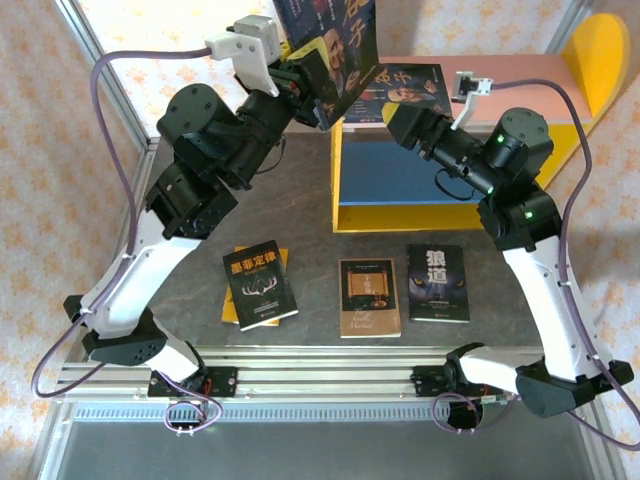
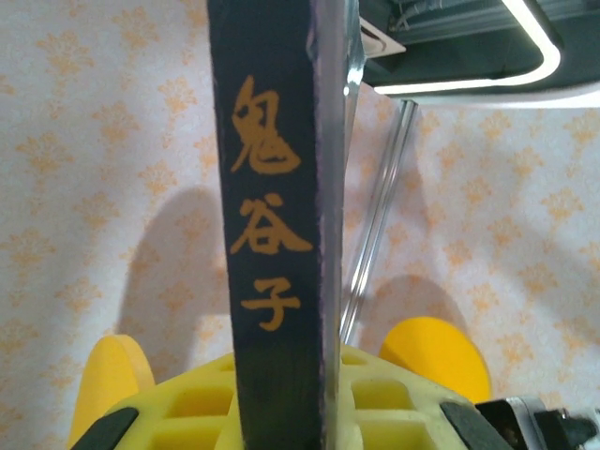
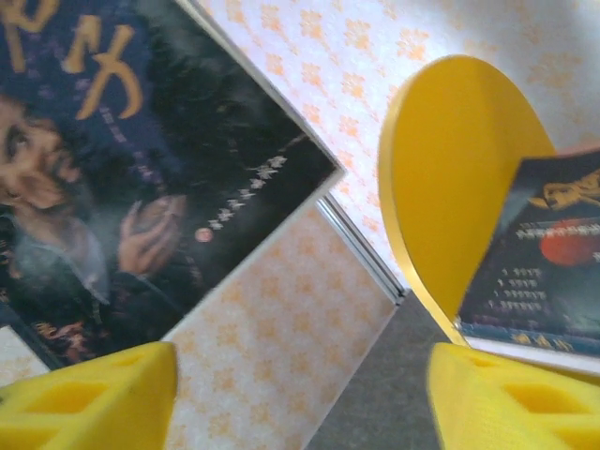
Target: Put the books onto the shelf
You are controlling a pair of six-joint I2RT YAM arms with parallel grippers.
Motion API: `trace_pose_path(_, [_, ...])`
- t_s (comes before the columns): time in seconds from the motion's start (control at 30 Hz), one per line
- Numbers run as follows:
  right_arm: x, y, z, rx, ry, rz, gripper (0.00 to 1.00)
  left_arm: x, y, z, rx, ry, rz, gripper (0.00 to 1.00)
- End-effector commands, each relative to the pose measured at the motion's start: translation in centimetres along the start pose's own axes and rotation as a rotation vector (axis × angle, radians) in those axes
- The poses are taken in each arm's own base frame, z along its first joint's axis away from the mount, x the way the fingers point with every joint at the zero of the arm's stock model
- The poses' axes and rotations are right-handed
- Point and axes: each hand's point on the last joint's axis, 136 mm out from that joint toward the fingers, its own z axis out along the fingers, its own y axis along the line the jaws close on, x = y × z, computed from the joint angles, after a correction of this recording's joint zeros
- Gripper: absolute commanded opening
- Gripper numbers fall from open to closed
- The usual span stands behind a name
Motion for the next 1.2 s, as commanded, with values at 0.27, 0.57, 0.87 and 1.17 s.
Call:
trace_pose_path(0.27, [-3.6,3.4,0.2,-0.18,-0.141,0.018,0.99,-6.3,-1.2,0.4,0.103,-0.249,-0.207,0.0])
trace_pose_path(0.57, [-4.3,3.0,1.8,-0.256,-0.185,0.089,0.99,-6.1,-1.5,0.0,0.181,-0.288,-0.327,0.0])
trace_pose_path(0.87, [-4.4,3.1,3.2,-0.355,-0.221,0.15,0.98,-5.7,-1.1,-0.6,0.204,-0.299,-0.383,0.0])
trace_pose_path(1.17, [-5.3,4.0,3.1,-0.426,-0.273,0.19,0.84,-5.5,-0.4,-0.5,0.215,-0.329,-0.457,0.0])
